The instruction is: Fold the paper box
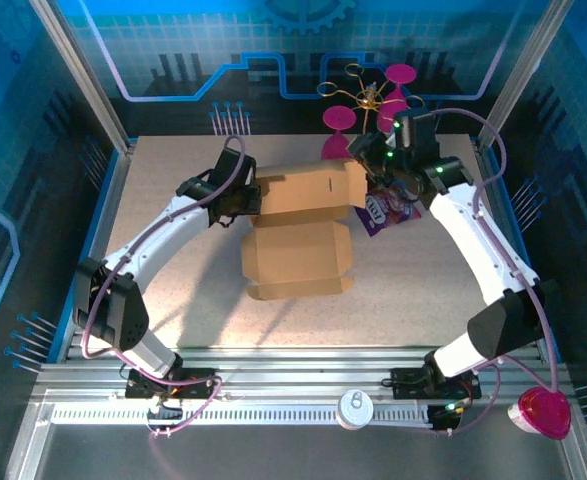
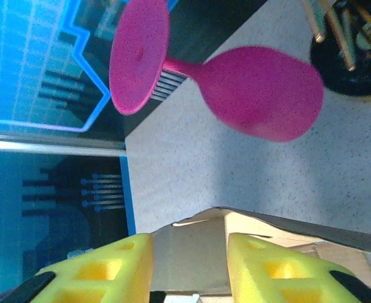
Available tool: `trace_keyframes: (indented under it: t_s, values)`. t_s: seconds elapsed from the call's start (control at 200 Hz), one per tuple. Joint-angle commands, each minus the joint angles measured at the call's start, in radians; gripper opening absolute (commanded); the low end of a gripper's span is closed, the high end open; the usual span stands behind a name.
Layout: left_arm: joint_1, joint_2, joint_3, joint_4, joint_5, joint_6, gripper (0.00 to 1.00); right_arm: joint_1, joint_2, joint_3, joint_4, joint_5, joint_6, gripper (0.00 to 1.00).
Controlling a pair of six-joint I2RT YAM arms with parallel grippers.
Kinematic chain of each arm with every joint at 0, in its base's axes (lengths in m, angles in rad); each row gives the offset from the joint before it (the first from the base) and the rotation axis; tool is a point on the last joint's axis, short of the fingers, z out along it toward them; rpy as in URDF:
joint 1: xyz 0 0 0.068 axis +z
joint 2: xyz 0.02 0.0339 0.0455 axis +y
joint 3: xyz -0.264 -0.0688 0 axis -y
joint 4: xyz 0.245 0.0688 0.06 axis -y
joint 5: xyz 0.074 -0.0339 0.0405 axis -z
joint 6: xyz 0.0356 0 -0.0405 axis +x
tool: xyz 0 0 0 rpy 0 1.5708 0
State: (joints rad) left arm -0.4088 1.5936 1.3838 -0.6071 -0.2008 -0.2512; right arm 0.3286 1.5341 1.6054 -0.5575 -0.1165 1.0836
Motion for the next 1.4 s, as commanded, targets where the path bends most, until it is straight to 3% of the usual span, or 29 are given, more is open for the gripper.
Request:
trace_keyframes:
  t_s: [0.0, 0.36, 0.735, 1.396]
  values:
    - [-0.023, -0.029, 0.048, -0.045, 0.012, 0.021, 0.0, 0.034, 0.047, 0.066, -0.032, -0.057, -0.054, 0.35]
    - [-0.04, -0.038, 0.064, -0.086, -0.001, 0.007, 0.0, 0.054, 0.071, 0.043, -0.043, -0.08, -0.035, 0.38]
    - [-0.044, -0.029, 0.08, -0.117, -0.026, 0.016, 0.0, 0.064, -0.052, -0.03, -0.103, 0.047, -0.027, 0.42]
    - [-0.065, -0.004, 0.115, -0.119, -0.024, 0.024, 0.0, 0.082, 0.037, -0.043, 0.016, -0.073, 0.098, 0.45]
